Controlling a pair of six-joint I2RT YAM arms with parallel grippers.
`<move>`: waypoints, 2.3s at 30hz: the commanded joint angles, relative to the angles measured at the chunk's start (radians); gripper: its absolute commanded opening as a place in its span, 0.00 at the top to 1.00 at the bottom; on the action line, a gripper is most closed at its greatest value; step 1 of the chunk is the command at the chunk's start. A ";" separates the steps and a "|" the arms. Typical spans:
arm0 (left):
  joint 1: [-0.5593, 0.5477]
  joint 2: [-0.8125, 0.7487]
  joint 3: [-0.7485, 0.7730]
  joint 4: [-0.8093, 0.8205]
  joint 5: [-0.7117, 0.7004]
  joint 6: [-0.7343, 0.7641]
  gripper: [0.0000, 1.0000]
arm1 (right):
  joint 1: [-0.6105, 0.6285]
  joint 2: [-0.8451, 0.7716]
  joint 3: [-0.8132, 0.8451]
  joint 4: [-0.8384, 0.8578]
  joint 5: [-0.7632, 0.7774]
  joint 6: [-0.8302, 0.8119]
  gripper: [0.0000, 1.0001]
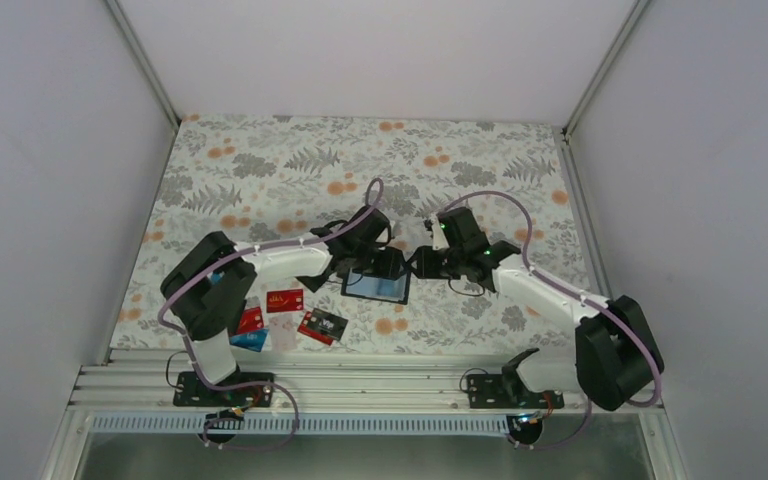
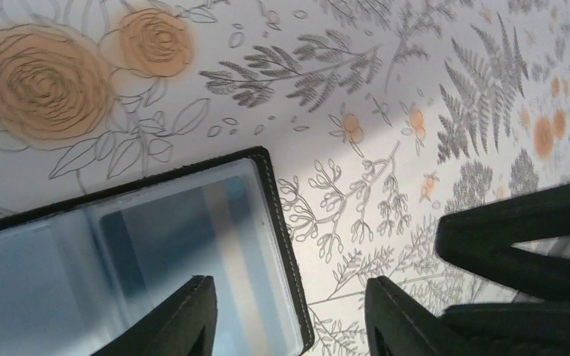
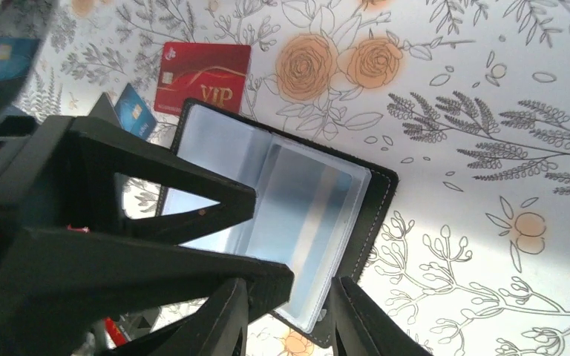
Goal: Put the credit cards into the card holder
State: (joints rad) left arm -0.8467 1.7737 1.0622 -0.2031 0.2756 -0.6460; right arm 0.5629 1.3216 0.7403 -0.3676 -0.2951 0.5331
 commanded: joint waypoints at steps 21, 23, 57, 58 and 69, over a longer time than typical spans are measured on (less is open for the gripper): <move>-0.015 -0.699 -0.369 -0.385 -0.263 -0.189 0.36 | 0.189 -0.044 0.025 0.155 -0.251 -0.053 0.66; -0.023 -0.777 -0.405 -0.474 -0.279 -0.249 0.35 | 0.235 -0.008 0.045 0.179 -0.253 -0.063 0.67; -0.036 -0.932 -0.680 -0.656 -0.293 -0.768 0.11 | 0.391 0.409 0.184 0.291 -0.277 -0.179 0.71; -0.035 -0.924 -0.682 -0.647 -0.293 -0.770 0.11 | 0.391 0.410 0.182 0.292 -0.279 -0.181 0.72; -0.036 -0.886 -0.728 -0.610 -0.321 -0.803 0.21 | 0.384 0.422 0.170 0.294 -0.284 -0.179 0.73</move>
State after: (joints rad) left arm -0.8795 0.8925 0.3584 -0.8452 -0.0196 -1.4231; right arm 0.9459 1.7290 0.9268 -0.0982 -0.5732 0.3691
